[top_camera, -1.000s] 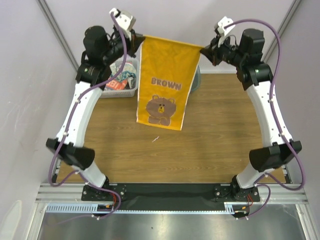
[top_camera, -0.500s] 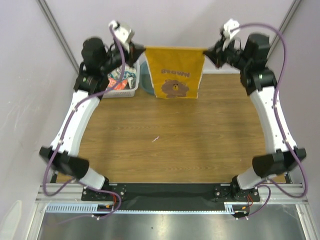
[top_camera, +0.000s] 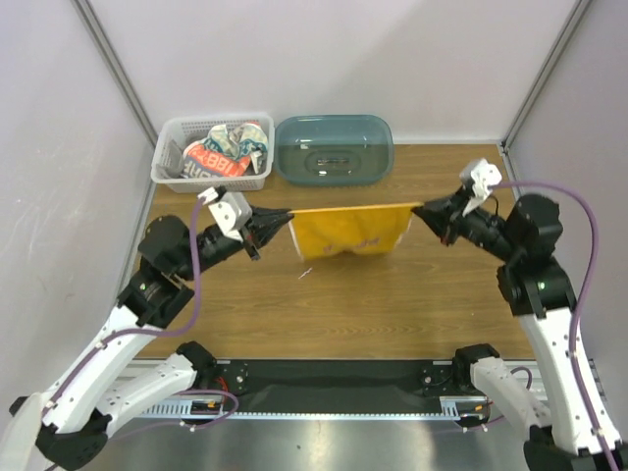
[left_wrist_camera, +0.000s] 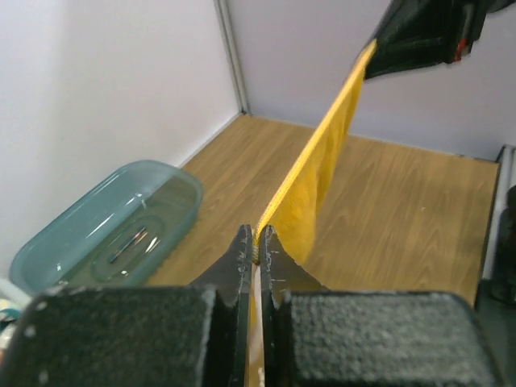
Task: Fold and stack the towels
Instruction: Flatten out the crumpled towel
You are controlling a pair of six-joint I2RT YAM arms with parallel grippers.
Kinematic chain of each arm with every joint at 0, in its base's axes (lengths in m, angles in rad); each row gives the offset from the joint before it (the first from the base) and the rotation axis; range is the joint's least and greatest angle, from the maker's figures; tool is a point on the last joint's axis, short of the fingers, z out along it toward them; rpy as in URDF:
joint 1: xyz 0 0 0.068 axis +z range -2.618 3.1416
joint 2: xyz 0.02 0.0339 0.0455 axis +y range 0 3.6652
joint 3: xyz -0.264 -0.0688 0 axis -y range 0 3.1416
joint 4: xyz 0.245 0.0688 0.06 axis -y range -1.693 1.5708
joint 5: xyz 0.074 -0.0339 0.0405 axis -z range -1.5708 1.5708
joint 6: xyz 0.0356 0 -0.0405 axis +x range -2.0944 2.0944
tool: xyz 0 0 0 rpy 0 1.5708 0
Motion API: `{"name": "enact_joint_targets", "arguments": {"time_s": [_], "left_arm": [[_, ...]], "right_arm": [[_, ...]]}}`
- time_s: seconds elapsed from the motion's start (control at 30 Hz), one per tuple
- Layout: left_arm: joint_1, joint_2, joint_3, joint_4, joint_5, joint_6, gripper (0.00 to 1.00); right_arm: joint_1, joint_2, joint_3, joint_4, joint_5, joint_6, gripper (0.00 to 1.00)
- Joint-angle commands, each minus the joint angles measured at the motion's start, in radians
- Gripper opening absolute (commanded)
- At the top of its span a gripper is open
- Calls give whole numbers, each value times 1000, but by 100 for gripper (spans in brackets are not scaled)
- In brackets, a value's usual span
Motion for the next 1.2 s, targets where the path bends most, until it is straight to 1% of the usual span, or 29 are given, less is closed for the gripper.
{"name": "enact_joint_targets", "arguments": {"time_s": [0.0, 0.07, 0.17, 0.23, 0.33, 0.43, 0.47, 0.5, 0.6, 0.63, 0.77, 0.87, 0.9, 1.0, 1.03, 1.1, 1.13, 1.17], "left_arm": [[-38, -48, -76, 46, -226, -26, 0], [-38, -67, -141, 78, -237, -59, 0], [-38, -97, -179, 92, -263, -77, 0], [-37, -104, -190, 94, -286, -97, 0], [-34, -64, -178, 94, -304, -99, 0], [-14, 31, -170, 80, -345, -107, 0], [-5, 75, -172, 83, -349, -135, 1], [17, 99, -176, 86, -343, -171, 0], [49, 157, -204, 94, -318, -246, 0], [51, 162, -222, 120, -316, -255, 0], [64, 159, -257, 135, -345, -312, 0], [86, 117, -305, 180, -332, -347, 0], [89, 82, -314, 194, -333, -349, 0], [98, 45, -287, 198, -347, -329, 1], [98, 36, -247, 198, -365, -315, 0], [104, 45, -196, 206, -373, -265, 0], [107, 57, -148, 227, -370, -248, 0], [117, 86, -127, 247, -346, -214, 0]], "right_arm": [[-16, -73, -85, -18, 90, 82, 0], [-16, -123, -114, -41, 90, 122, 0], [-17, -178, -183, -12, 58, 147, 0], [-17, -175, -201, -13, 67, 147, 0], [-19, -126, -209, 11, 81, 166, 0], [-19, -10, -201, 21, 64, 183, 0], [-20, 17, -201, 21, 76, 191, 0], [-22, 68, -204, 21, 90, 199, 0], [-40, 139, -203, 17, 101, 223, 0], [-57, 147, -206, 31, 93, 239, 0], [-85, 182, -226, 80, 32, 262, 0], [-102, 196, -197, 56, 6, 262, 0], [-105, 193, -186, 50, 4, 263, 0], [-105, 158, -149, 63, 15, 277, 0], [-105, 150, -140, 105, 20, 286, 0], [-106, 144, -132, 183, 14, 295, 0], [-105, 149, -125, 207, 15, 300, 0], [-105, 159, -100, 223, 17, 302, 0]]}}
